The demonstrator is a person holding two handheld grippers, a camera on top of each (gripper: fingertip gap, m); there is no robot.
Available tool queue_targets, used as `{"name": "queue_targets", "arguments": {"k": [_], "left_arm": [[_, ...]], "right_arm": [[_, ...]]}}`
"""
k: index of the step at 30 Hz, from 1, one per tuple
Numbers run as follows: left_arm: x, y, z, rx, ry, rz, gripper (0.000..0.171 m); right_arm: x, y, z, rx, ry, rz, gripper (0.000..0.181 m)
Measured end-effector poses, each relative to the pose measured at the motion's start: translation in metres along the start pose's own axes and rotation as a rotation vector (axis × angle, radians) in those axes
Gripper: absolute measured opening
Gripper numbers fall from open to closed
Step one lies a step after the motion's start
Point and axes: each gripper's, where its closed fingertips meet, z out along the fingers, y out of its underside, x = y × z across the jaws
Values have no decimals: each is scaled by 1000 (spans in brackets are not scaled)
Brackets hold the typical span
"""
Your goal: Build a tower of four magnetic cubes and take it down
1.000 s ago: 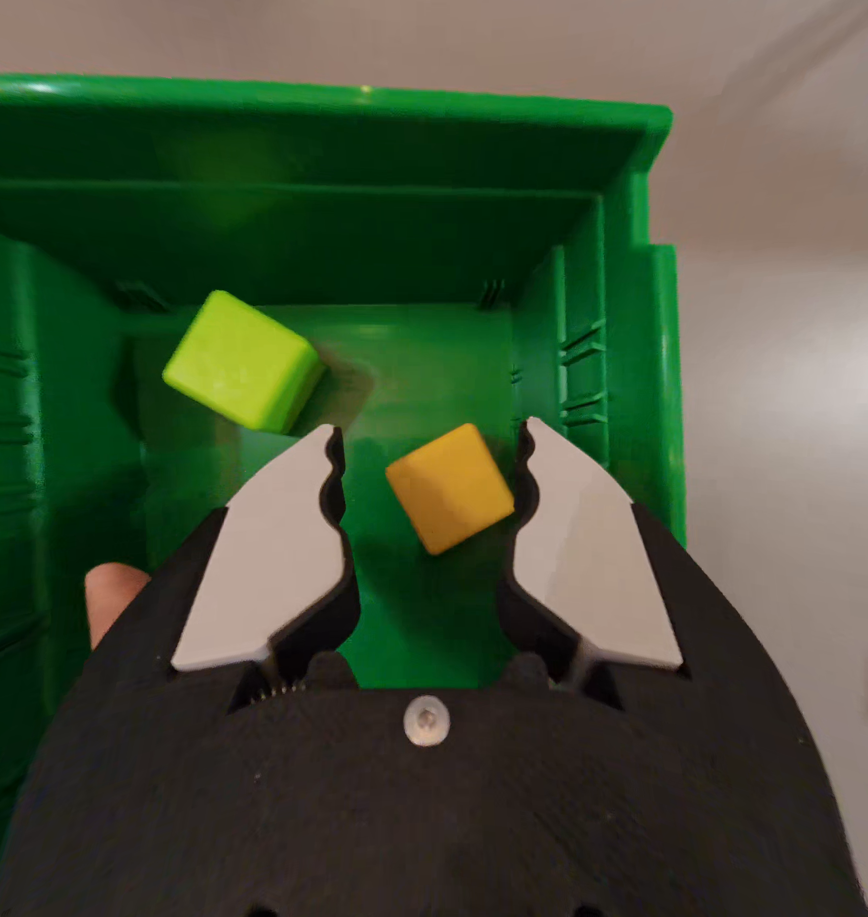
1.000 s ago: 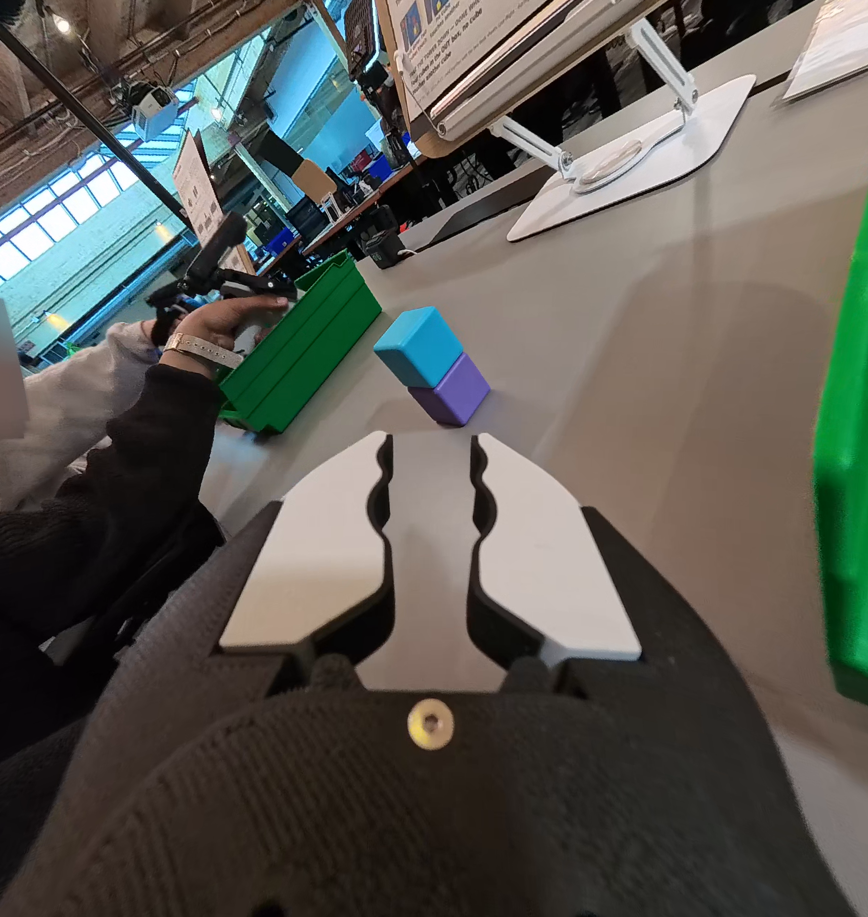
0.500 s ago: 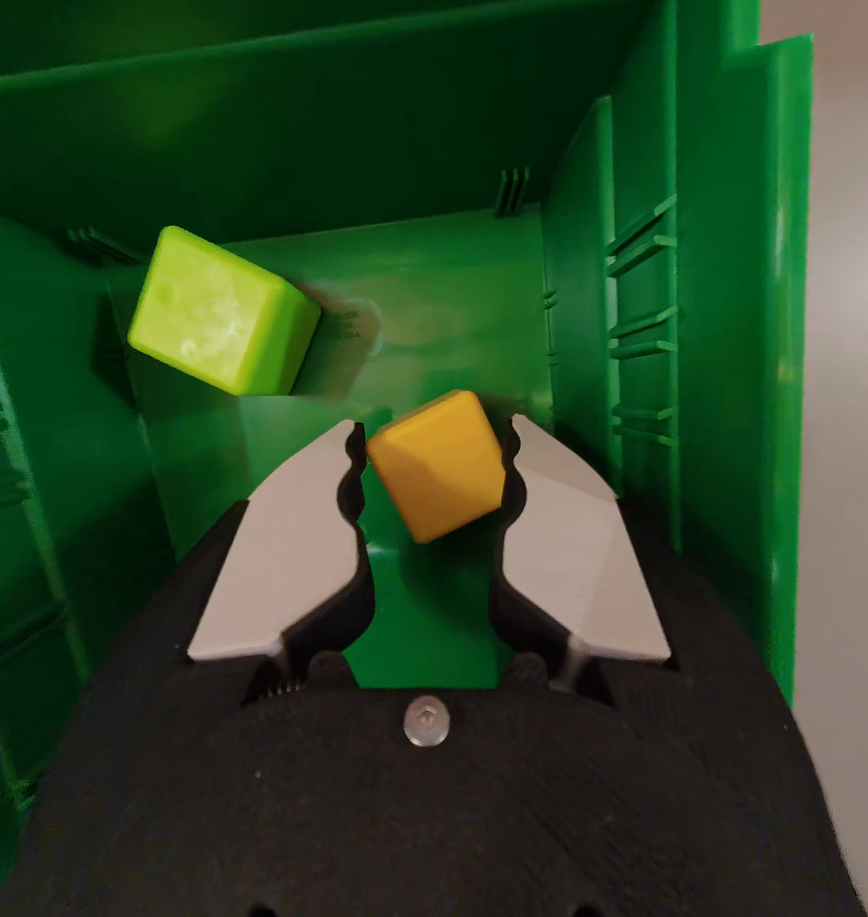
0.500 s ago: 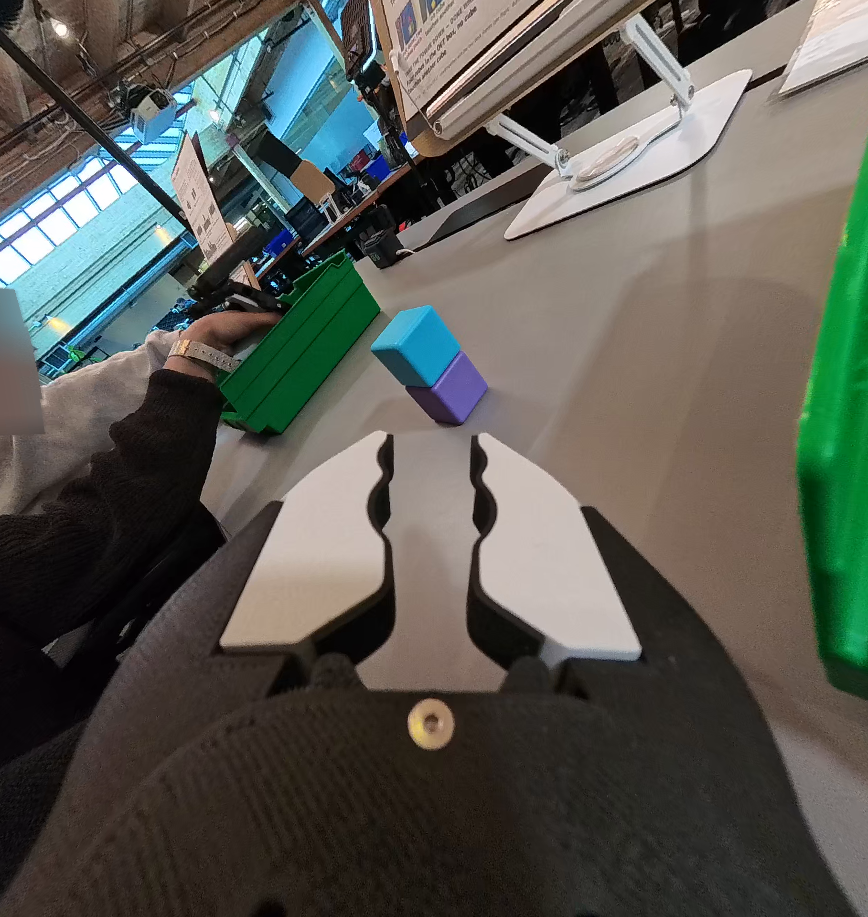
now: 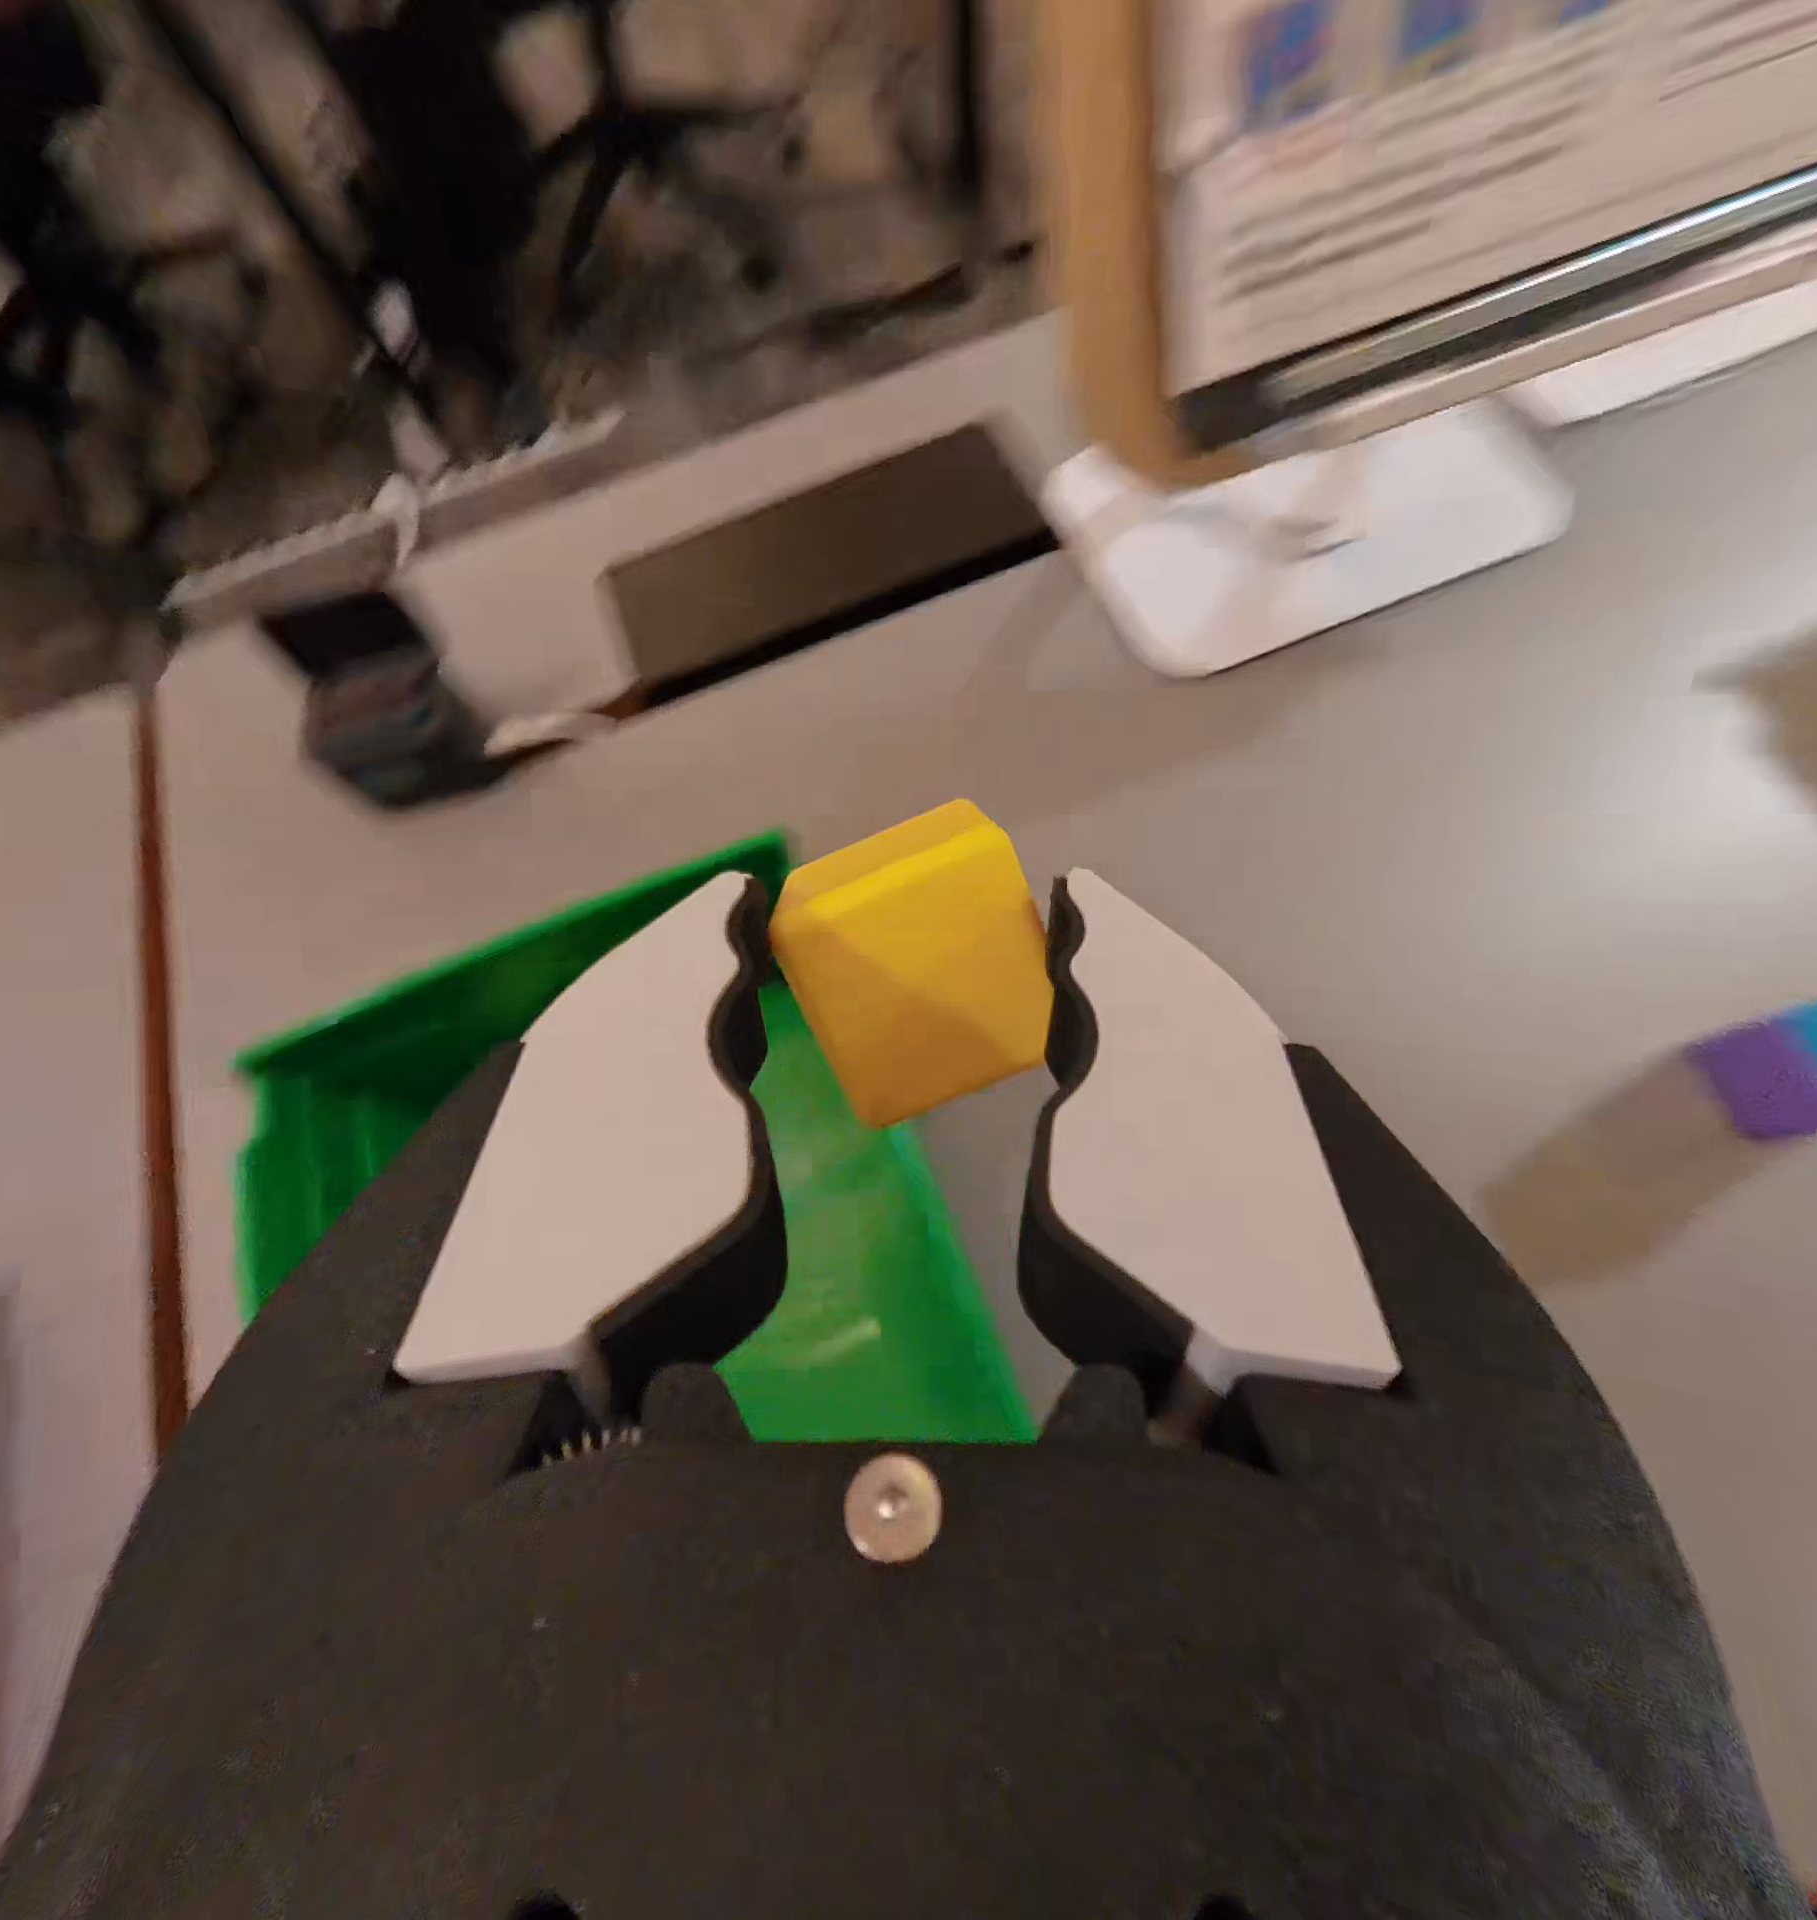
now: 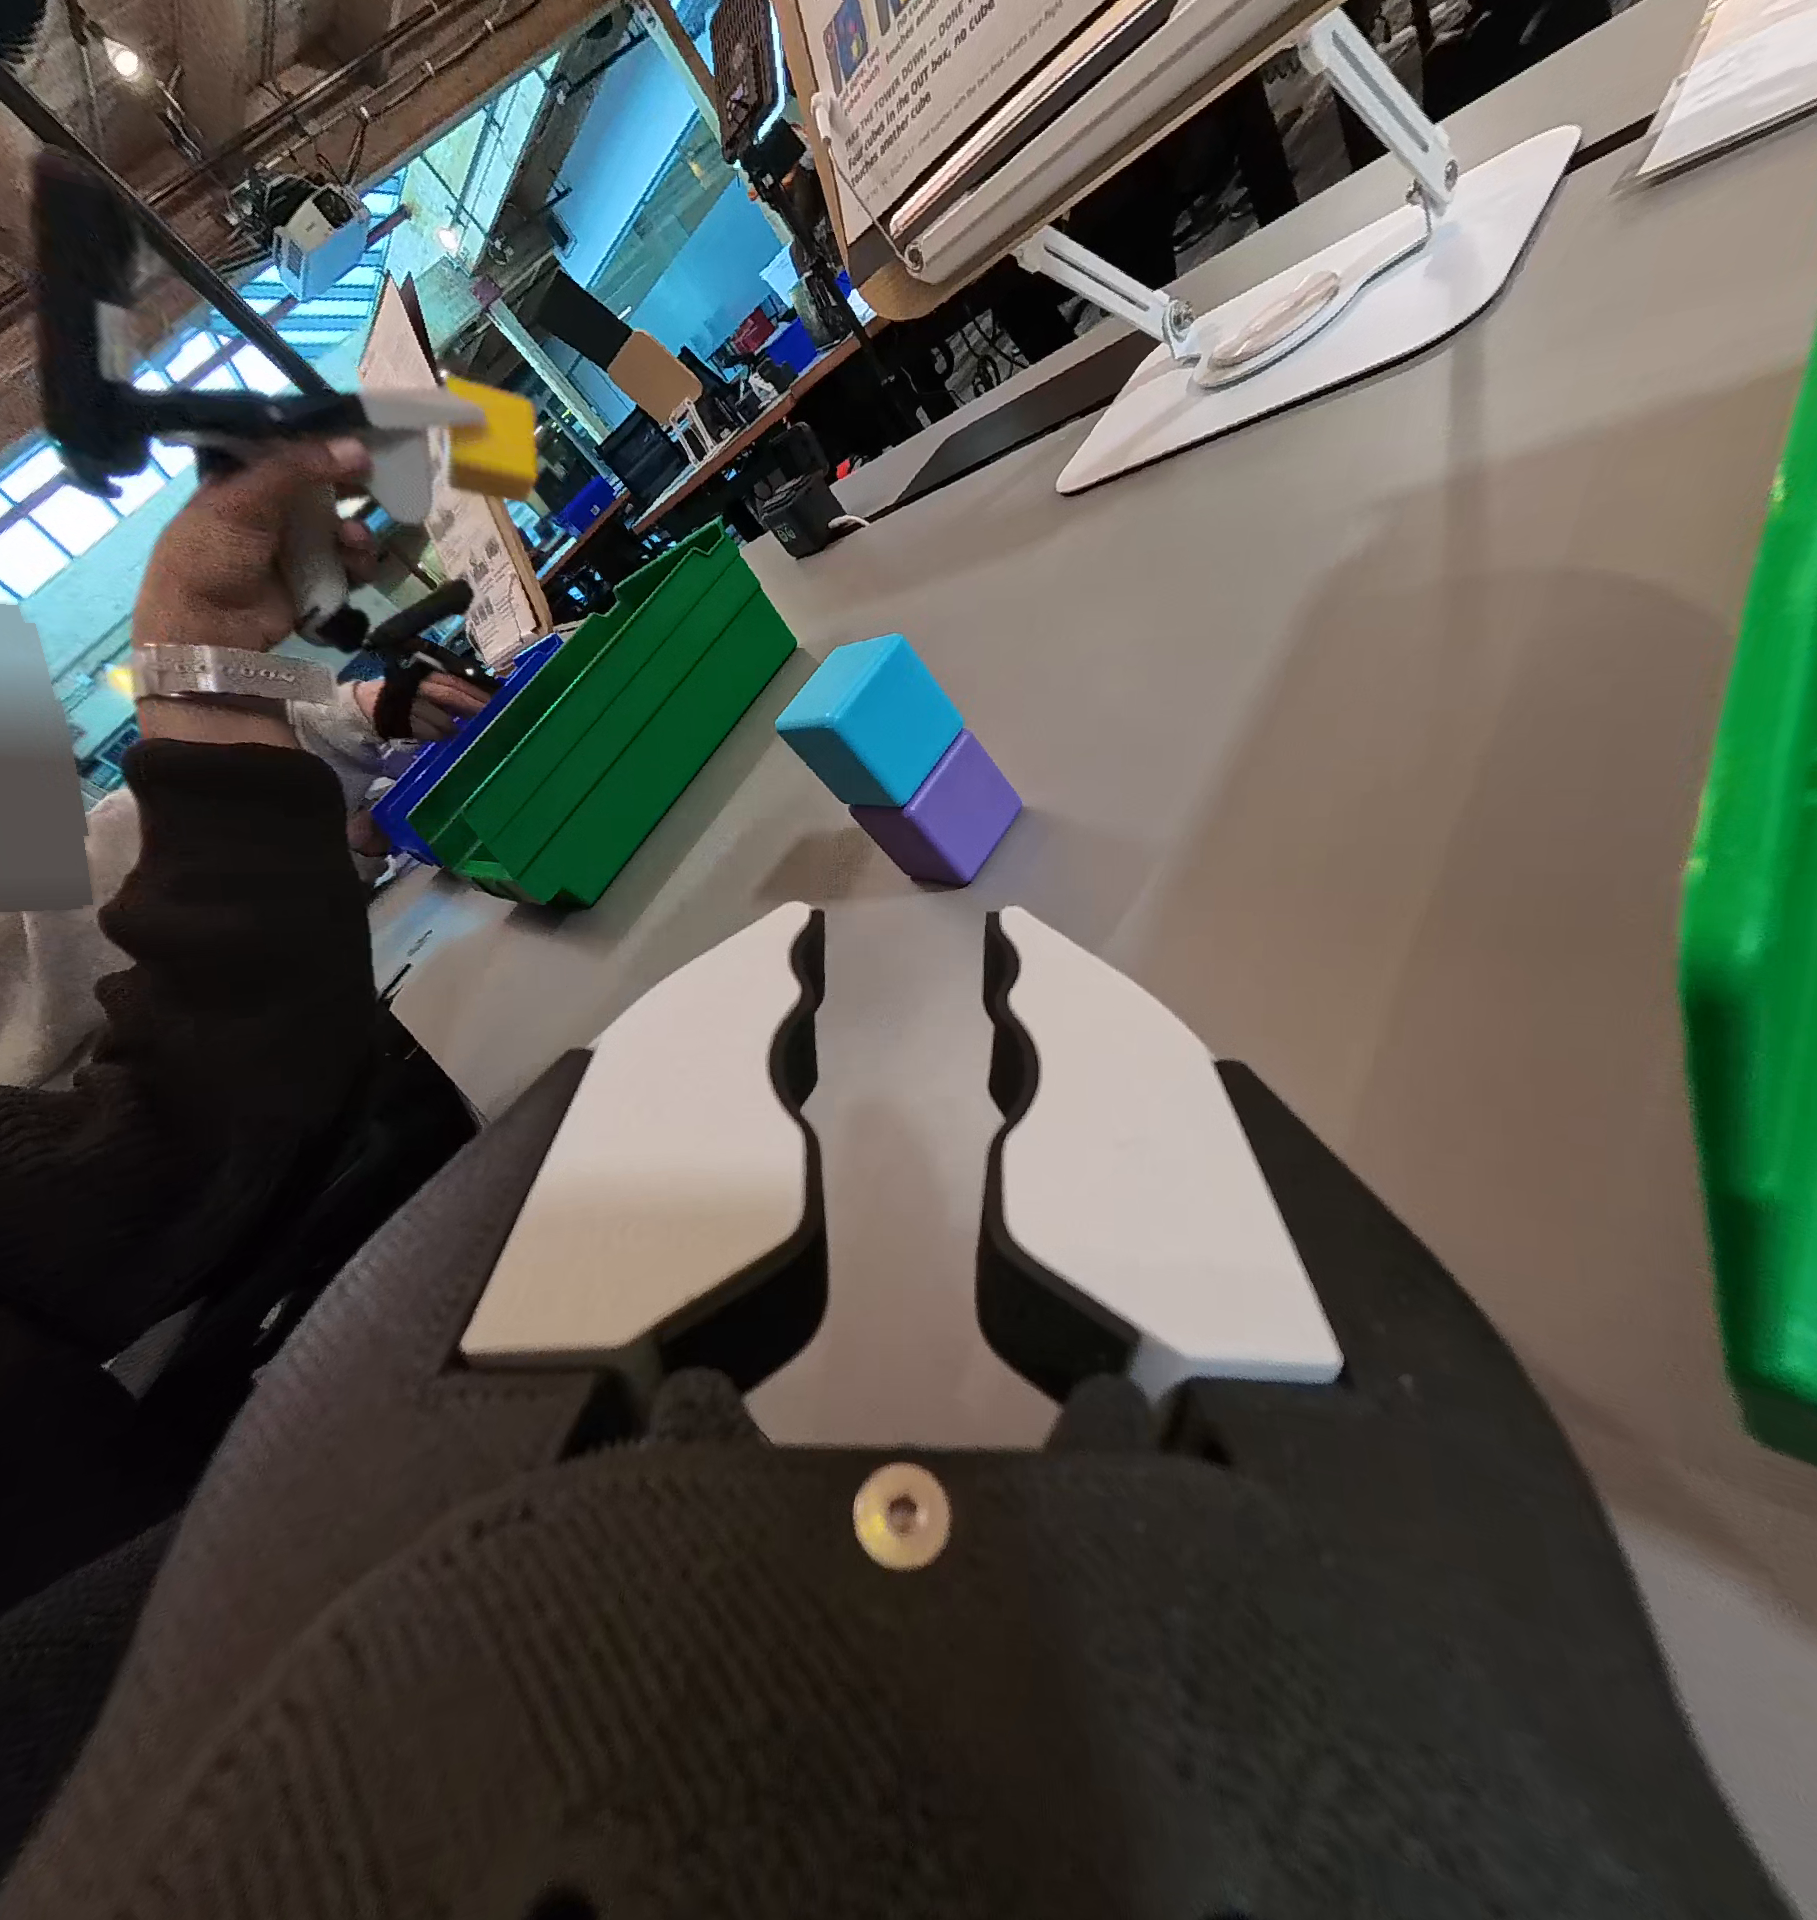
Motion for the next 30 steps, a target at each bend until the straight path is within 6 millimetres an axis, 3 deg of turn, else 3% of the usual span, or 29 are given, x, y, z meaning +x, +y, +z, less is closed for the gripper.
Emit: {"name": "queue_targets", "arguments": {"k": [2, 3, 7, 11, 16, 22, 30], "left_arm": [[51, -23, -8, 72, 139, 169, 56], [78, -25, -8, 75, 200, 296, 56], [177, 13, 10, 10, 426, 846, 57], [235, 30, 24, -76, 662, 859, 57], [263, 38, 33, -86, 749, 936, 57], [298, 36, 30, -67, 874, 983, 57], [325, 29, 30, -65, 875, 1096, 57]], "right_arm": [[0, 0, 0, 0, -4, 5, 30], [-1, 0, 0, 0, -6, 6, 30], [-3, 0, -2, 2, -11, 2, 30], [-4, 1, -5, -1, -15, -6, 30], [-2, 0, -11, 11, -10, 10, 30], [1, 2, -22, 22, 12, 23, 30], [9, 0, -42, 68, 54, 49, 31]]}}
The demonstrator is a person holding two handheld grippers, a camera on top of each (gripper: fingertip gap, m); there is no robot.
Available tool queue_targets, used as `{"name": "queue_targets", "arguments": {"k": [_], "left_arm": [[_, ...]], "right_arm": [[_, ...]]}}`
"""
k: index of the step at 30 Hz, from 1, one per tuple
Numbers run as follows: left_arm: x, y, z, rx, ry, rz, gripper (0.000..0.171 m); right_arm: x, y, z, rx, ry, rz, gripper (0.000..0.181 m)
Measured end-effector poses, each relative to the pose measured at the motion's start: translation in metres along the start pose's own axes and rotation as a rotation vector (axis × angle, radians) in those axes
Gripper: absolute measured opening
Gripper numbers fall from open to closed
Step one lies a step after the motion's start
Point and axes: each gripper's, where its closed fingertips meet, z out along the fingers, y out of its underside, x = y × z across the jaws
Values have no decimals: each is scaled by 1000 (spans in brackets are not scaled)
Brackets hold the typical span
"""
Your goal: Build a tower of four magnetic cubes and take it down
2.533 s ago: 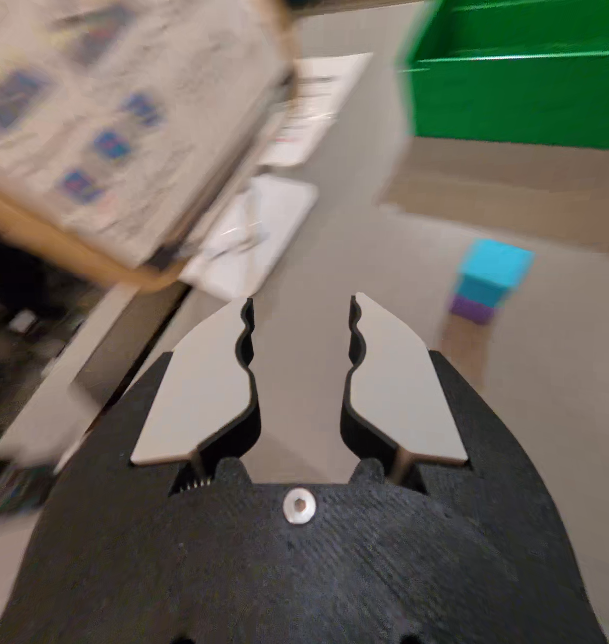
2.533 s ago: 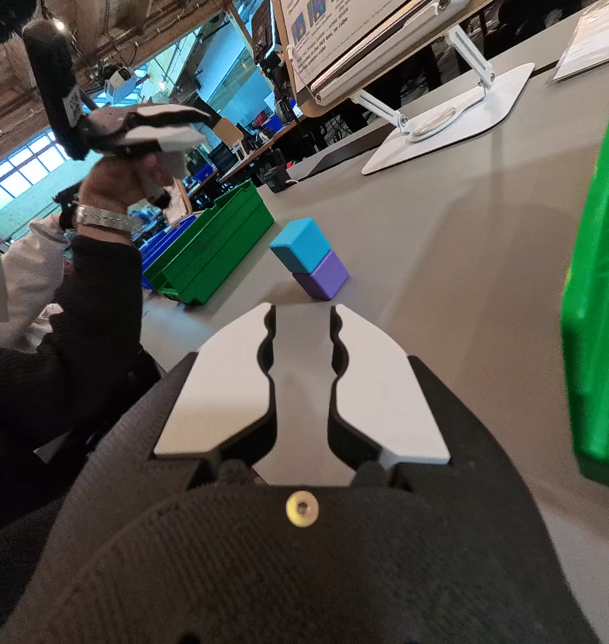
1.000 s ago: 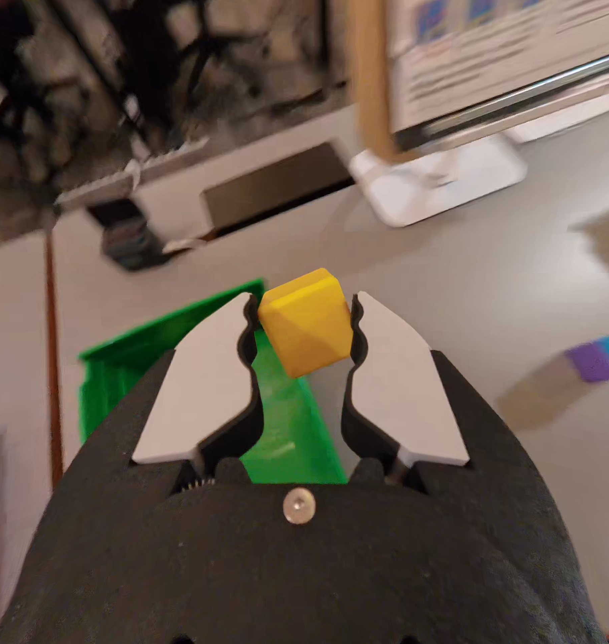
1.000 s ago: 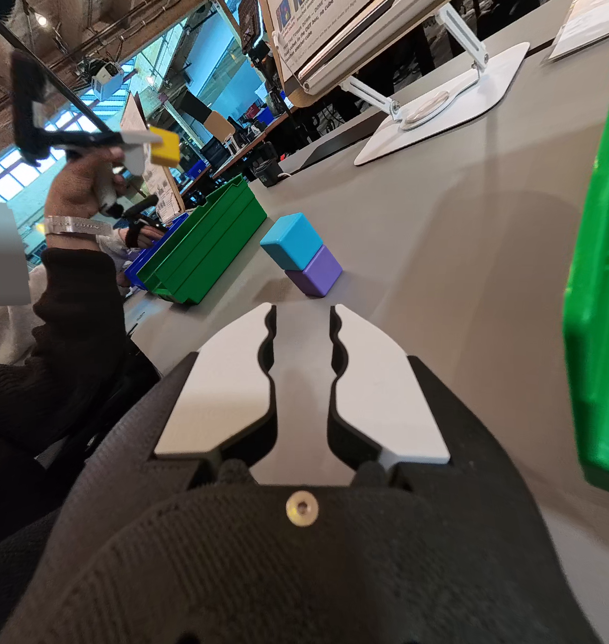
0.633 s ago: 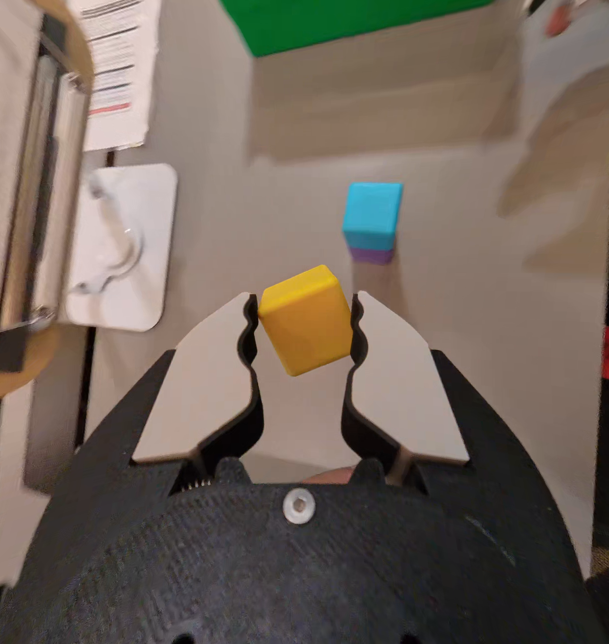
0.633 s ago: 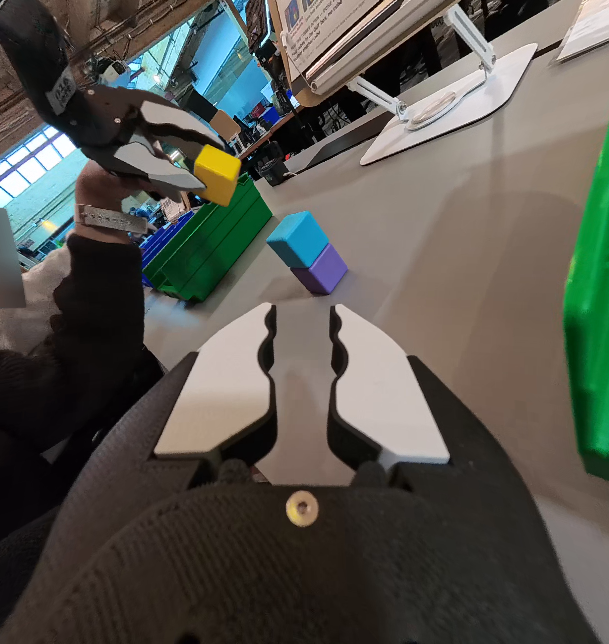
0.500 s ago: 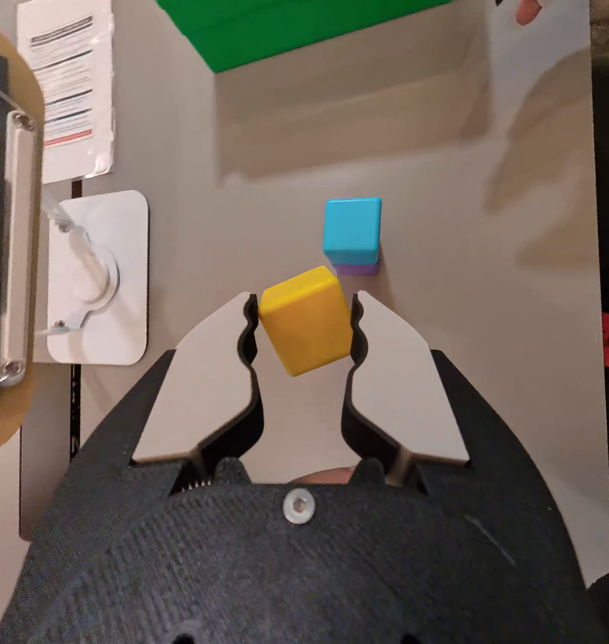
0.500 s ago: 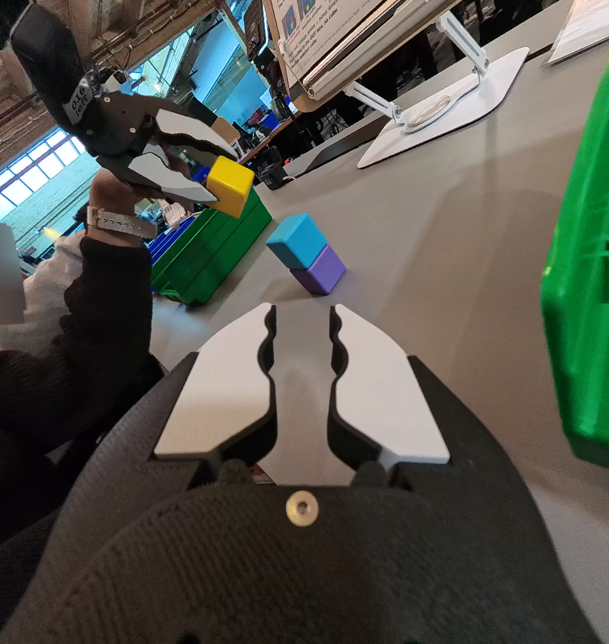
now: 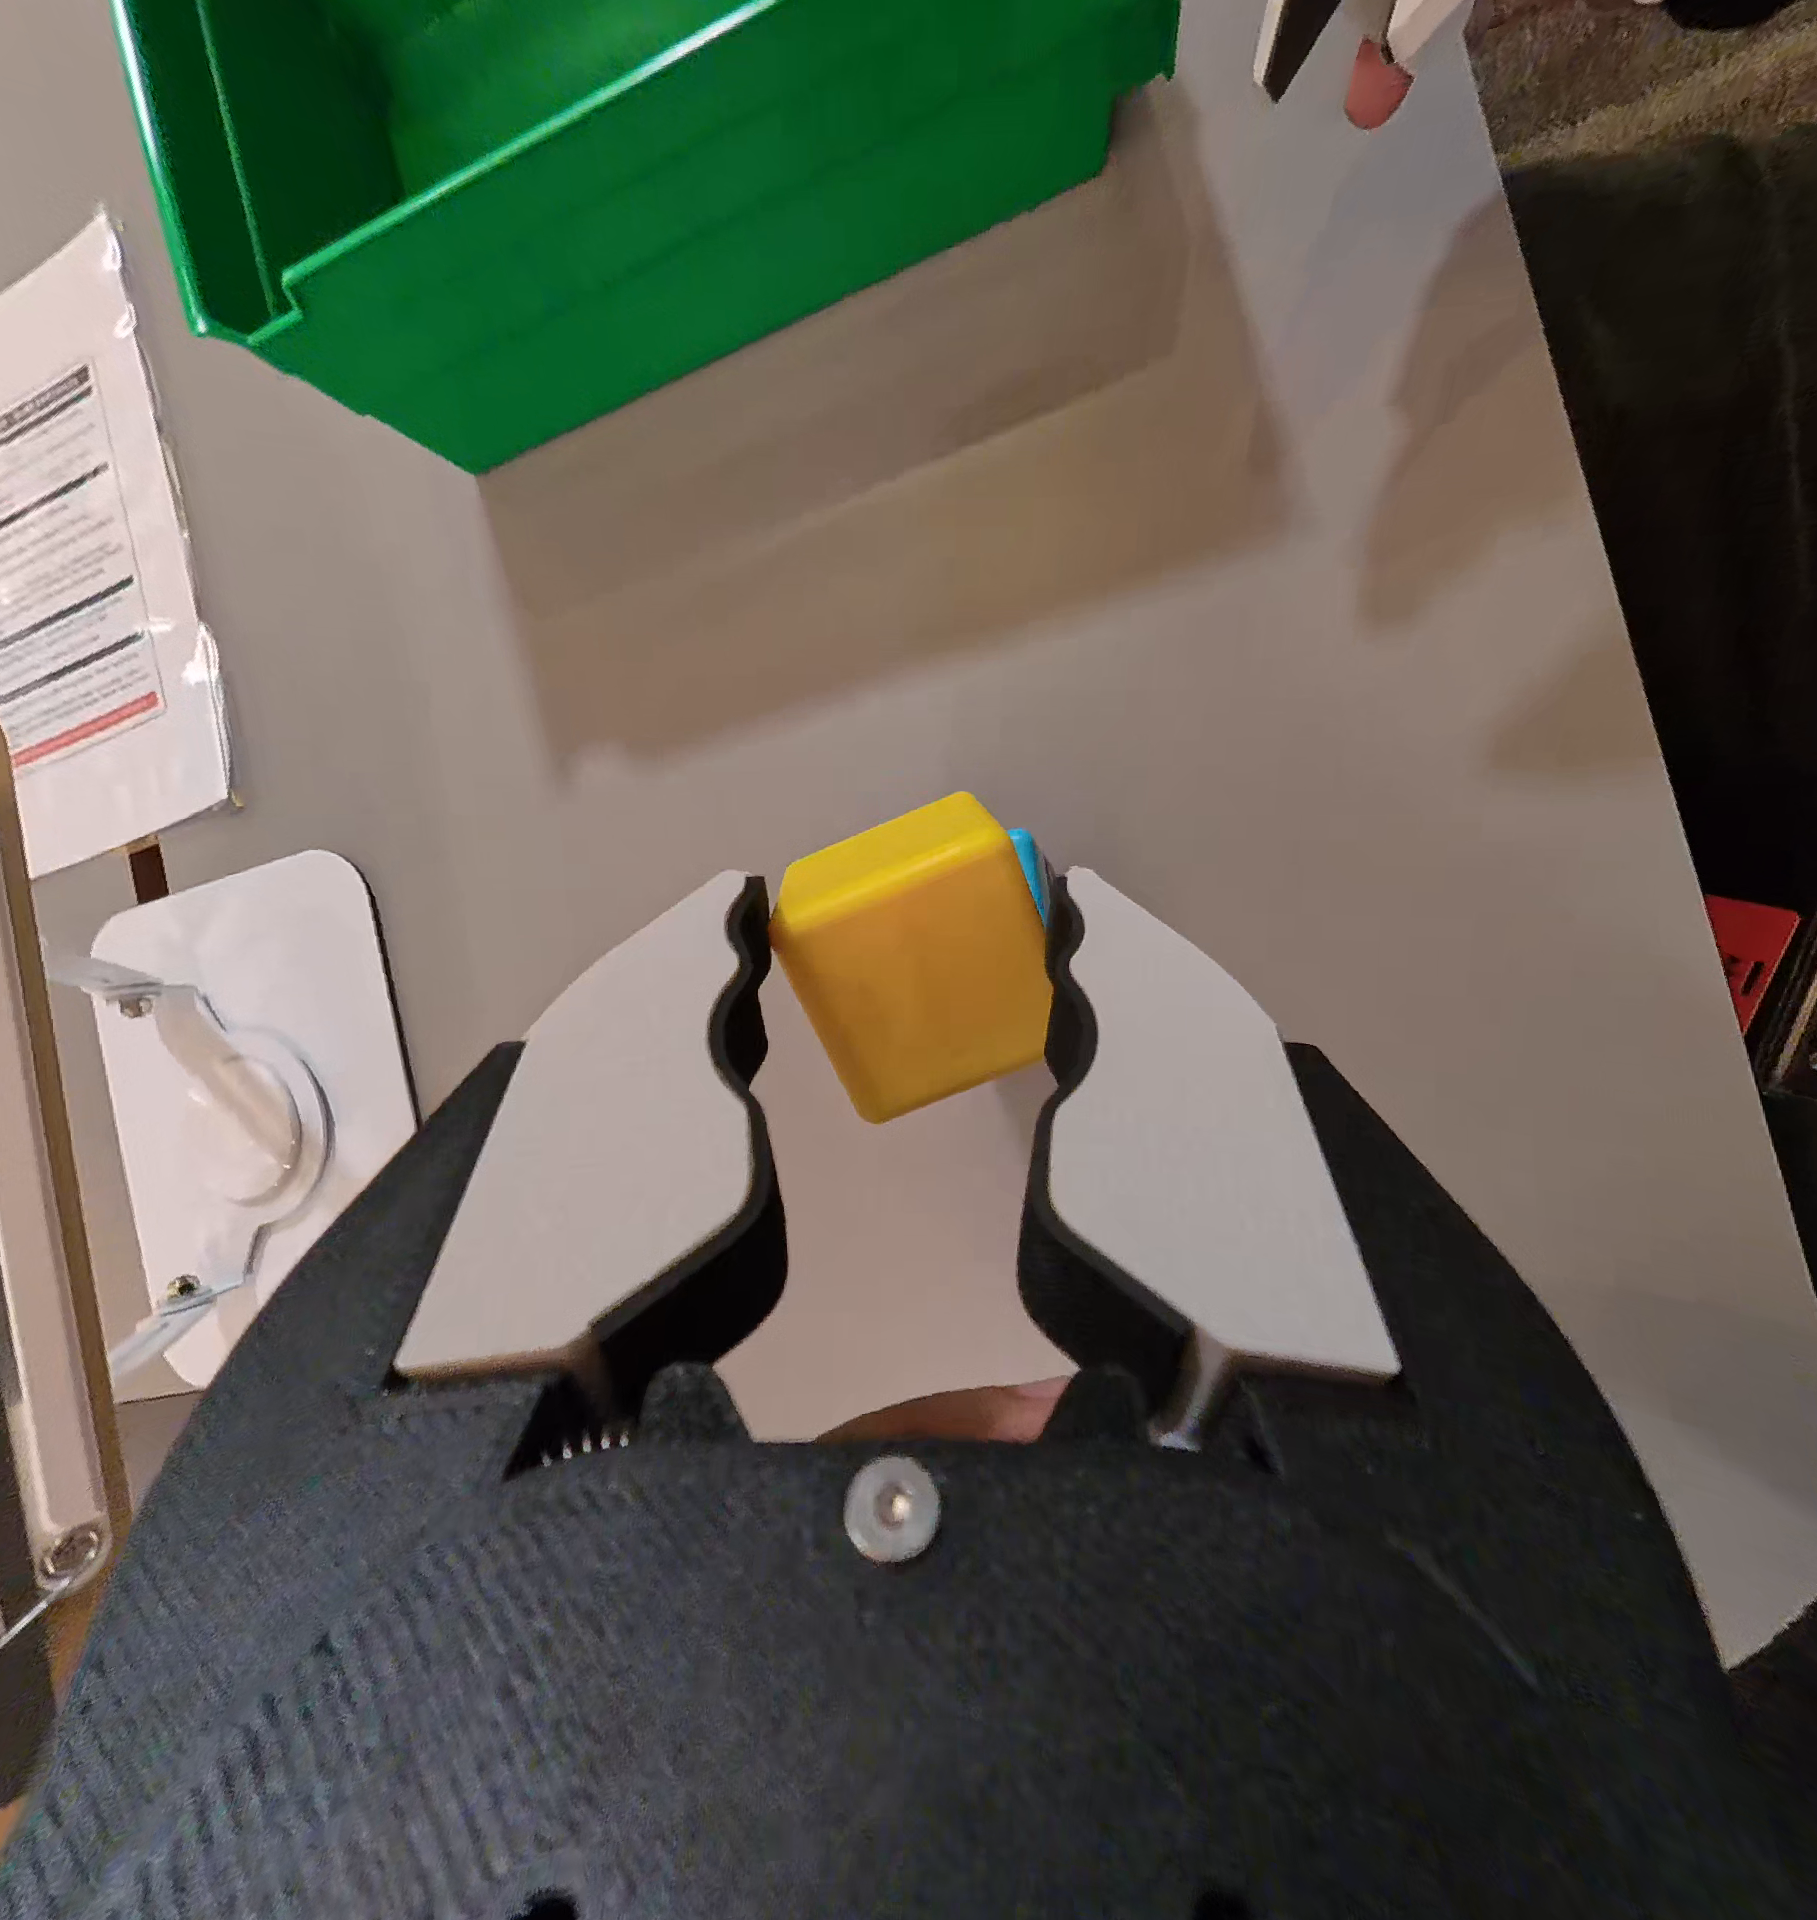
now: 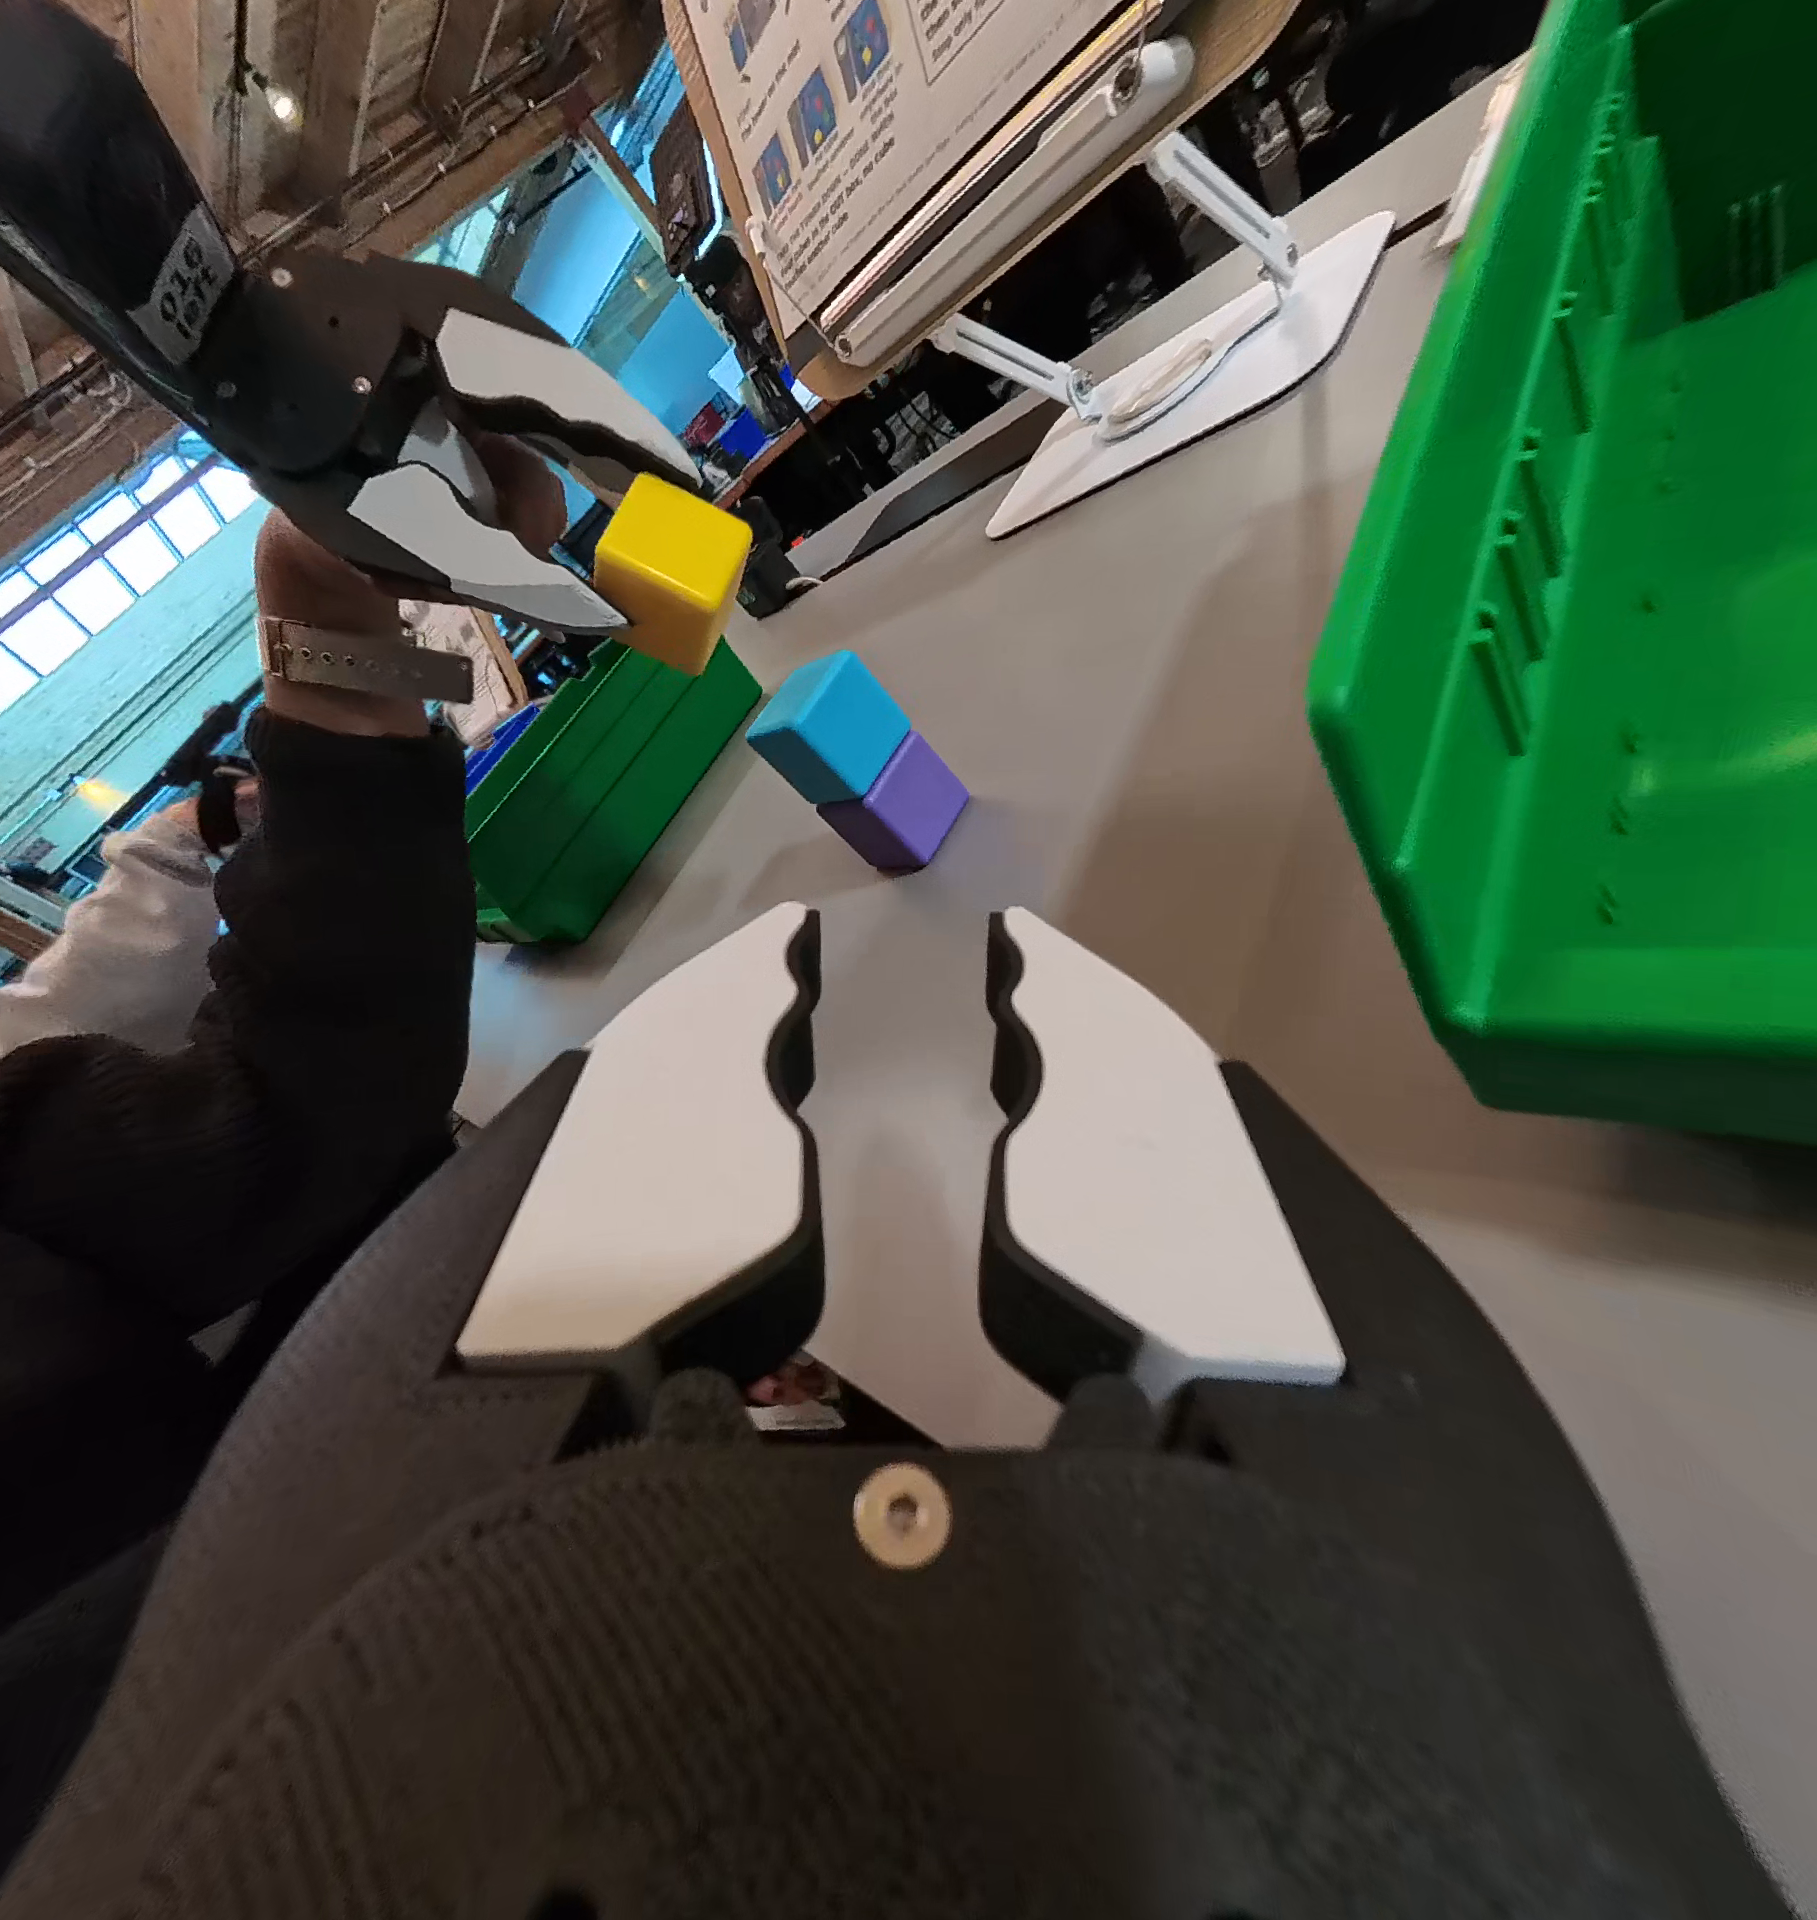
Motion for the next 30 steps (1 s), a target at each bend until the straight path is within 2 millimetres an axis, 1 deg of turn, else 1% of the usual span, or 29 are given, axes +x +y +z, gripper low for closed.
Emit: {"name": "queue_targets", "arguments": {"k": [3, 5, 8, 13, 18, 24, 27, 30], "left_arm": [[4, -8, 3, 3, 41, 23, 57], [7, -8, 7, -17, 73, 23, 57], [4, -3, 12, -78, 83, 9, 57], [3, -3, 16, -104, 121, -14, 57], [-1, 6, 21, -161, 137, -38, 56], [3, 11, 24, -206, 186, -58, 56], [0, 15, 27, -225, 166, -29, 56], [2, 13, 30, -214, 172, 16, 55]], "right_arm": [[3, 0, -8, 14, 12, 15, 31], [4, -1, -13, 25, 22, 21, 31], [6, -1, -20, 39, 40, 20, 31], [10, -2, -30, 60, 64, 29, 31], [12, -2, -38, 78, 80, 41, 31], [14, -3, -45, 94, 91, 58, 31], [15, -3, -47, 99, 93, 65, 31], [15, -3, -49, 103, 94, 71, 31]]}}
